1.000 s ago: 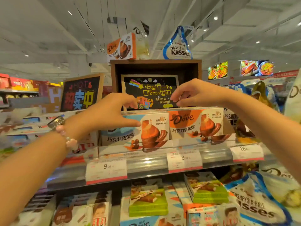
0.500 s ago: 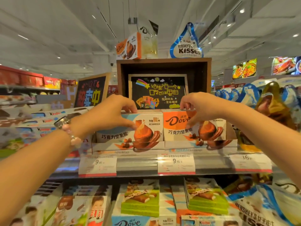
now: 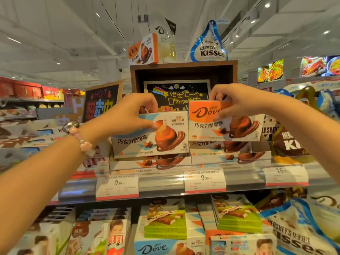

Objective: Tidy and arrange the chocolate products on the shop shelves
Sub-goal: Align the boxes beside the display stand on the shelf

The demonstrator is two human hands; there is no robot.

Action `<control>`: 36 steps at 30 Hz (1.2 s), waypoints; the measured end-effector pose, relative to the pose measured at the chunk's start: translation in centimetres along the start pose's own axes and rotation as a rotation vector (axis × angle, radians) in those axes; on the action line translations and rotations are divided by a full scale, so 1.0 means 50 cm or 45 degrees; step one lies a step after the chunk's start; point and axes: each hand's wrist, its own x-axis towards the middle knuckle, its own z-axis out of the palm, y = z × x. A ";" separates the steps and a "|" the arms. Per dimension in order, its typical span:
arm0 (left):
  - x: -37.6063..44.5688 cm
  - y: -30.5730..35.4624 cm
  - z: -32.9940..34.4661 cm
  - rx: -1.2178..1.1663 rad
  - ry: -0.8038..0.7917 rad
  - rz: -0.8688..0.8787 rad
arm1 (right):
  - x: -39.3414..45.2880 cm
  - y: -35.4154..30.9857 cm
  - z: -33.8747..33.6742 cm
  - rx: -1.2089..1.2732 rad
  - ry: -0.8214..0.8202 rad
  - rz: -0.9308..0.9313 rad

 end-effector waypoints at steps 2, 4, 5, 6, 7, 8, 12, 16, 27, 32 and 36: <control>0.000 0.005 -0.017 -0.020 0.040 0.007 | -0.004 -0.004 -0.022 0.054 0.053 -0.005; -0.003 0.013 -0.036 -0.040 0.108 0.030 | -0.008 -0.009 -0.045 0.085 0.098 -0.001; -0.007 0.016 -0.046 -0.050 0.149 0.043 | -0.009 -0.013 -0.055 0.099 0.117 -0.001; -0.011 0.019 -0.056 -0.066 0.188 0.057 | -0.010 -0.017 -0.065 0.109 0.133 -0.005; -0.016 0.023 -0.067 -0.089 0.222 0.068 | -0.010 -0.022 -0.072 0.110 0.143 -0.010; -0.021 0.027 -0.078 -0.119 0.252 0.073 | -0.008 -0.028 -0.077 0.104 0.143 -0.016; -0.042 0.039 -0.121 -0.208 0.302 0.087 | 0.007 -0.058 -0.063 0.003 0.059 -0.055; -0.057 0.049 -0.149 -0.208 0.353 0.101 | 0.037 -0.100 -0.029 0.012 -0.015 -0.136; -0.101 0.041 -0.170 -0.089 0.298 0.110 | 0.127 -0.200 0.046 0.161 -0.084 -0.399; -0.112 0.023 -0.171 -0.114 0.207 0.028 | 0.148 -0.213 0.078 0.244 -0.071 -0.466; -0.114 0.021 -0.161 -0.097 0.125 0.019 | 0.160 -0.222 0.087 0.222 -0.037 -0.525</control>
